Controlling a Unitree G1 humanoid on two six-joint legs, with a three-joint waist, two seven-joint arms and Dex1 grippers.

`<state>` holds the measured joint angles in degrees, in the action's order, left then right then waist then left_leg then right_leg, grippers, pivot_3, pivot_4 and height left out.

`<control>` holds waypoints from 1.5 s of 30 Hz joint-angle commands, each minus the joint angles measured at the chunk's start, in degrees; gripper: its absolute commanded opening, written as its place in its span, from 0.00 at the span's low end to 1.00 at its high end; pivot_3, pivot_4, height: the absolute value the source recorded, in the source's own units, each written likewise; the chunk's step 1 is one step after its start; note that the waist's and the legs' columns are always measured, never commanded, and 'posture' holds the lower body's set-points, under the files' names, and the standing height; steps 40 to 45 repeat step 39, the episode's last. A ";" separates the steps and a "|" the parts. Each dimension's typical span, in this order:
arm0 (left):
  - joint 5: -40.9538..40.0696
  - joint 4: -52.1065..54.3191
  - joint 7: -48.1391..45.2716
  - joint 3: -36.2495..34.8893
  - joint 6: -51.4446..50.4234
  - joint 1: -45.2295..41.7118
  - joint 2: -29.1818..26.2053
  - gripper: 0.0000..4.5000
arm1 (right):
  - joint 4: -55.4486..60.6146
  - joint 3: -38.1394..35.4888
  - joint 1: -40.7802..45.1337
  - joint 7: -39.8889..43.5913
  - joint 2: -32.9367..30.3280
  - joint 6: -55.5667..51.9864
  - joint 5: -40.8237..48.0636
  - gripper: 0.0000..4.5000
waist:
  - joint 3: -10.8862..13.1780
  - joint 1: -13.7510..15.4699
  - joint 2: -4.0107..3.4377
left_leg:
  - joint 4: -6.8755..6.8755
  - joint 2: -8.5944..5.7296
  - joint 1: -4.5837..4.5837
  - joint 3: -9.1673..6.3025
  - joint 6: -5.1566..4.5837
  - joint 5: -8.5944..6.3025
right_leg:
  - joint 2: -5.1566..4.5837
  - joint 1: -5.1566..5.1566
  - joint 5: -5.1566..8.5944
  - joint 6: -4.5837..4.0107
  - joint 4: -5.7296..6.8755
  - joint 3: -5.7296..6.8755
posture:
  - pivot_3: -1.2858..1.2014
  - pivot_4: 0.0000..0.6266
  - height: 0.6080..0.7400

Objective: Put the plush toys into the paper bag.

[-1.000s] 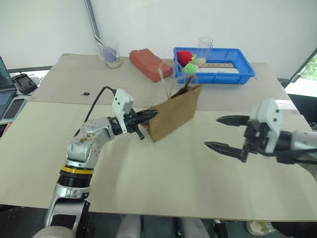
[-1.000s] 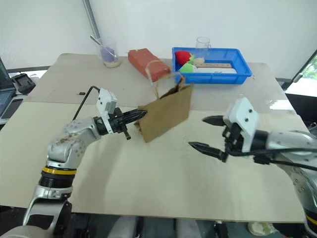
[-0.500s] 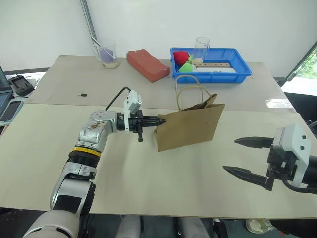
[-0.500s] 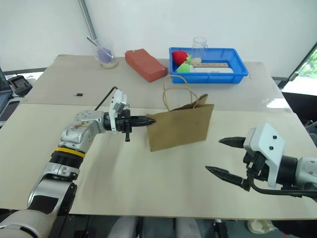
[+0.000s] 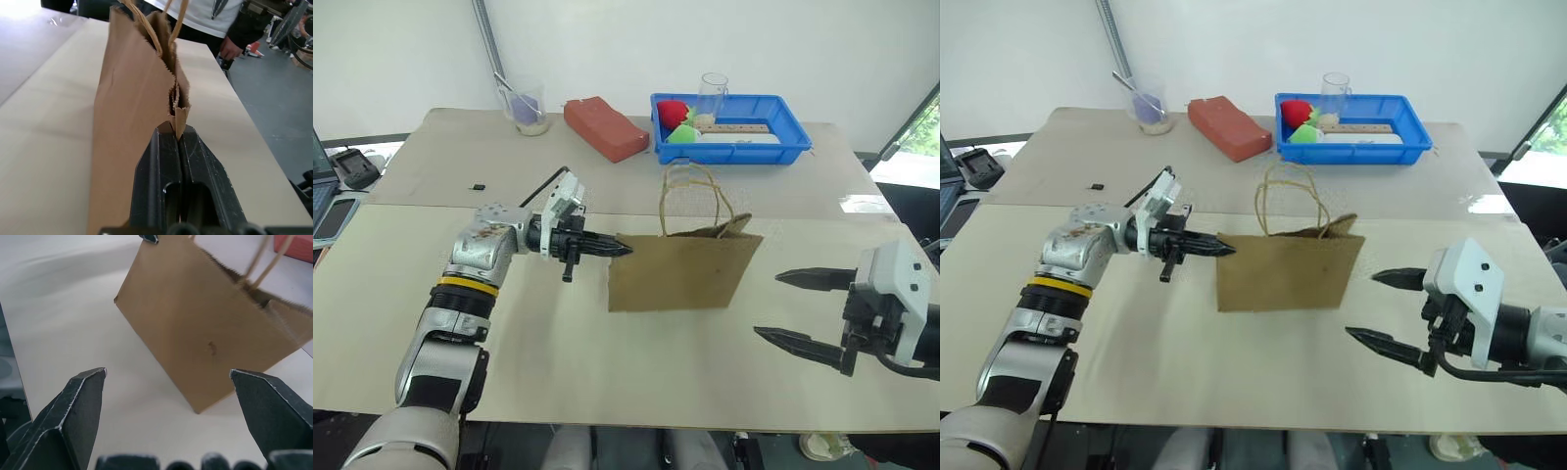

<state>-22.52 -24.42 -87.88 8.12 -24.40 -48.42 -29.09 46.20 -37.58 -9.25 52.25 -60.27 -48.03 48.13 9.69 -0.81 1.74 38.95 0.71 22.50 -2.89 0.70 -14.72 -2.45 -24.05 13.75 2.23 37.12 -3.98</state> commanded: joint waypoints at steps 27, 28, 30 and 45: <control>8.29 30.05 24.32 -13.55 4.14 21.72 -17.81 0.99 | -23.12 5.83 7.22 16.51 -12.62 16.58 -13.95 1.00 | 0.00 -0.13 -0.02 | -0.01 0.07 -0.15 0.09 0.00 0.00 | -0.03 0.04 -0.02 -0.02 0.02 -0.06 | 0.52 0.24 1.00; 8.29 31.41 25.36 -14.59 3.44 23.07 -18.86 0.99 | -25.38 6.74 8.71 18.00 -13.63 17.80 -14.43 1.00 | 0.03 -0.15 -0.05 | 0.00 0.08 -0.15 0.09 0.00 0.00 | -0.03 0.03 -0.02 -0.02 0.03 -0.05 | 0.52 0.24 1.00; 6.67 33.63 25.69 -17.03 2.02 25.65 -20.76 0.99 | -29.46 8.64 11.59 20.83 -15.46 19.65 -15.21 1.00 | 0.03 0.00 -0.05 | -0.02 0.09 -0.16 0.11 0.00 0.00 | -0.03 0.03 -0.02 -0.02 0.02 -0.05 | 0.52 0.24 1.00; 1.16 36.69 26.71 -20.56 -3.92 28.48 -22.65 0.99 | -35.44 15.53 18.21 25.10 -16.32 23.51 -17.65 1.00 | 0.04 -0.01 -0.08 | -0.04 0.10 -0.12 0.16 0.00 0.00 | -0.05 -0.02 -0.02 -0.03 0.00 -0.05 | 0.52 0.24 1.00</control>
